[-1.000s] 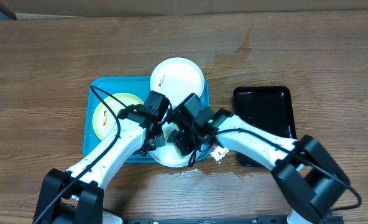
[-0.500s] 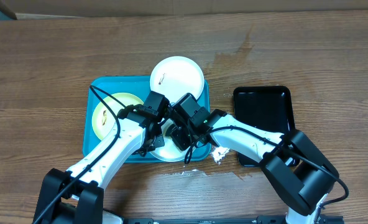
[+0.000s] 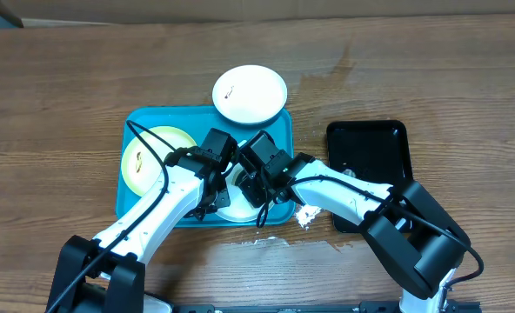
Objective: Clean dirty plates on tray and stack at the side
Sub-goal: 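Scrub the white plate's food smear with the sponge in right gripper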
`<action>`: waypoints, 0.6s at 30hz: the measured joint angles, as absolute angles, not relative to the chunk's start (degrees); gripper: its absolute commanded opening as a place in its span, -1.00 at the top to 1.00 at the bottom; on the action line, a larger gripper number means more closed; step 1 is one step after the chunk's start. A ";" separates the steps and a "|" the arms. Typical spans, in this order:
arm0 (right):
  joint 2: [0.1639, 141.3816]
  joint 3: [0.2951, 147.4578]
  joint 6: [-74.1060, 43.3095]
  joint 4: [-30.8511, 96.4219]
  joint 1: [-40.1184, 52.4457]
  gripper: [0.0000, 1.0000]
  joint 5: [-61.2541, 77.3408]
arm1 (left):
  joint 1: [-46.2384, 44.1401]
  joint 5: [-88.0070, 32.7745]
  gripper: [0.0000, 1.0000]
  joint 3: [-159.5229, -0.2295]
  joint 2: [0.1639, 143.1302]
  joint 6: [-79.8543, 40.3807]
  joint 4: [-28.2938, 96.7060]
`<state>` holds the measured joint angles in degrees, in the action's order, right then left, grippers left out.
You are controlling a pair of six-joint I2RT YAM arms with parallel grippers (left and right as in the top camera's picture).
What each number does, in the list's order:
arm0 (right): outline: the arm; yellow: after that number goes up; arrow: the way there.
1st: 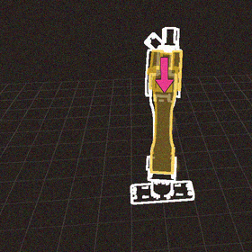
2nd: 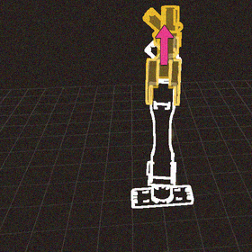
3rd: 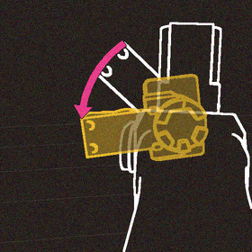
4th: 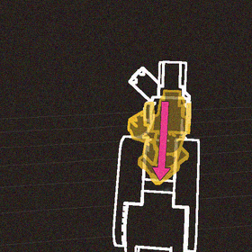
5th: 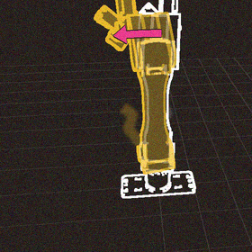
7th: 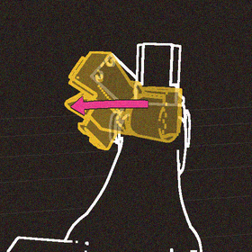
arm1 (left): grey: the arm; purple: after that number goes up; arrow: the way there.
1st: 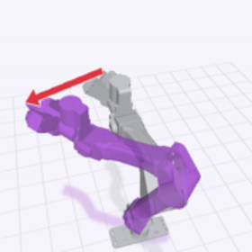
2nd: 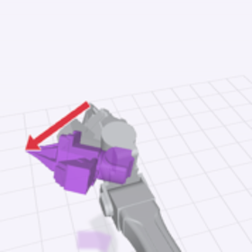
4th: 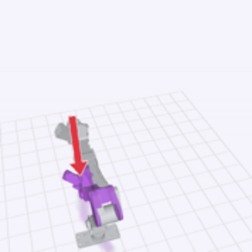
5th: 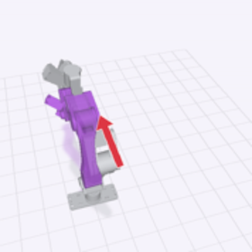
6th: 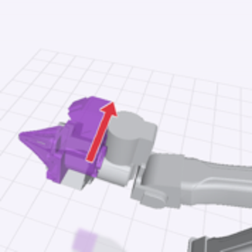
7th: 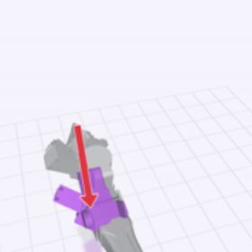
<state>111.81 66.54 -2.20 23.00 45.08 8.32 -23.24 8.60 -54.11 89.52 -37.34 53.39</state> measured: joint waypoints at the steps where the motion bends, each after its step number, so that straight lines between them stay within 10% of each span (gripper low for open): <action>1: 111.81 66.54 -2.39 22.83 45.08 0.93 8.21 | -23.24 8.45 0.92 -54.11 89.52 -37.34 52.58; 18: 111.87 66.52 -4.95 21.89 45.10 0.93 6.83 | -23.16 4.56 0.92 -44.62 89.36 -37.39 36.03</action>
